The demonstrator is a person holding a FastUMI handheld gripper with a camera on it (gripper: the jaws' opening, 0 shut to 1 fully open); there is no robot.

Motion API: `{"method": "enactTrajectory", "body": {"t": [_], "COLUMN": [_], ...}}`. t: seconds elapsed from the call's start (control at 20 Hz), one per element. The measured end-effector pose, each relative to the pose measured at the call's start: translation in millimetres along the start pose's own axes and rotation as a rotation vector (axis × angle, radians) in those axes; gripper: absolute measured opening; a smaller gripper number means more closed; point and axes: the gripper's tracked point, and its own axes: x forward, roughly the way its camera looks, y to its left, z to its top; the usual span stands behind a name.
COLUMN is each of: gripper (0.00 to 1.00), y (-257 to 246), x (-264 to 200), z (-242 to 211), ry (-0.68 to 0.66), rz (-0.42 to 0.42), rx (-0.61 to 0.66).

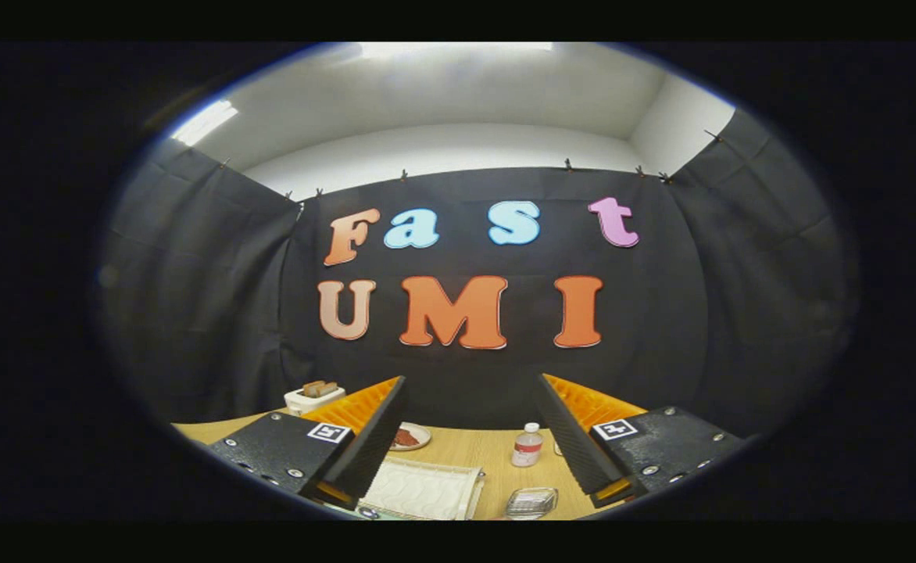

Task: Take the plate from the dish rack, then take the spoon from the basket and place it into the plate.

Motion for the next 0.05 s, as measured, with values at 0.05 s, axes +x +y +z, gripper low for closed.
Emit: {"method": "enactTrajectory", "body": {"t": [0.05], "gripper": [0.97], "y": [0.1], "x": [0.5], "z": [1.8], "ry": [-0.007], "rz": [-0.001], "rx": [0.005]}}
